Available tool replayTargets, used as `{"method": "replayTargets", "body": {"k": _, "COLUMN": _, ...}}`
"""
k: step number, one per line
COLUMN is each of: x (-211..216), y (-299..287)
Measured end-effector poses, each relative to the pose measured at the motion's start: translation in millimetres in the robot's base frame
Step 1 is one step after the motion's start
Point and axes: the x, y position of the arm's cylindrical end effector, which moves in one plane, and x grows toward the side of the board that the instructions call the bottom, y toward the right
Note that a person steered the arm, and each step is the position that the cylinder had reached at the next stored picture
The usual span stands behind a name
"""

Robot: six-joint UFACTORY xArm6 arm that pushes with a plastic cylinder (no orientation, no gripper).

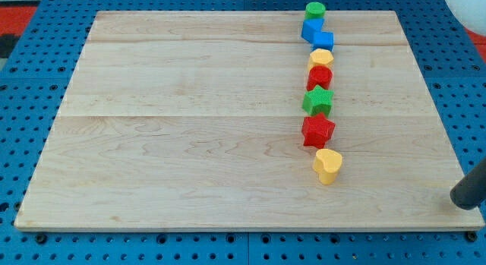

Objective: Point your arm at the right of the green circle

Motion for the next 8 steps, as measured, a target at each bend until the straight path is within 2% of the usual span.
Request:
{"method": "replayTargets", "body": {"k": 1, "x": 3, "y": 11}}
{"method": "replayTargets", "body": {"k": 2, "x": -28, "y": 56}}
{"method": "replayTargets", "body": {"k": 3, "x": -74, "y": 66}}
{"method": "replayTargets", "body": {"k": 5, "x": -223, "y": 12}}
{"method": "replayTargets", "body": {"k": 7, "x": -353, "y": -33}}
{"method": "replayTargets", "body": {"k": 8, "x": -396, "y": -57}}
